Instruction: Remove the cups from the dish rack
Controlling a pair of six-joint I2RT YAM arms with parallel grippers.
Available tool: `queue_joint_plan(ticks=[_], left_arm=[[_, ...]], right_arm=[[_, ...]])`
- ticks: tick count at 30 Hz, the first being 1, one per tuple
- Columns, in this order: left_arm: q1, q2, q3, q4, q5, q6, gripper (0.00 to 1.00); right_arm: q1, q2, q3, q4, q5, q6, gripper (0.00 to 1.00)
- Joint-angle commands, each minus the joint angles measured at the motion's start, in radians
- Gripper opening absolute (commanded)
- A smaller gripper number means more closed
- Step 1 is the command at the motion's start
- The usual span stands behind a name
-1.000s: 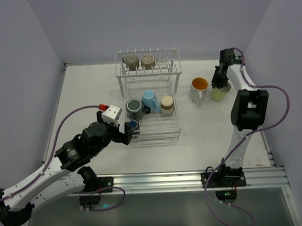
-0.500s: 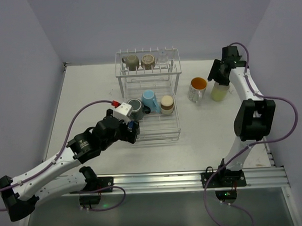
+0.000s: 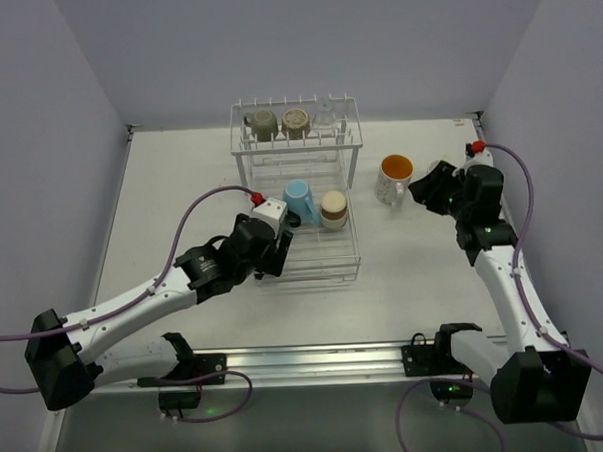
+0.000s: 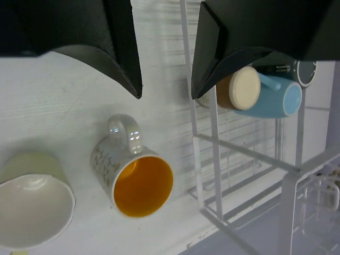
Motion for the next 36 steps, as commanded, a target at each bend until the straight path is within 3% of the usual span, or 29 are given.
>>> queue_joint_plan(ticks=[1, 8, 15, 28, 36], left_arm=[[-0.002, 0.036, 0.05, 0.021, -0.104, -0.036, 0.75], [0.026, 0.14, 0.076, 0.023, -0.081, -0.062, 0.81], [0.06, 0.169, 0.065, 0.032, -0.053, -0.071, 0.84], [0.072, 0.192, -0.007, 0.046, 0.011, -0.089, 0.78], [0.067, 0.183, -0.022, 0.002, -0.041, -0.1, 0.77]], right_arm=[[0.046, -0.083, -0.113, 0.142, -0.124, 0.05, 0.45], [0.137, -0.16, -0.203, 0.148, -0.15, 0.041, 0.48], [0.146, -0.176, -0.205, 0.139, -0.158, 0.035, 0.51], [0.148, -0.186, -0.174, 0.103, -0.176, 0.043, 0.55], [0.152, -0.157, -0.182, 0.105, -0.182, 0.041, 0.56]])
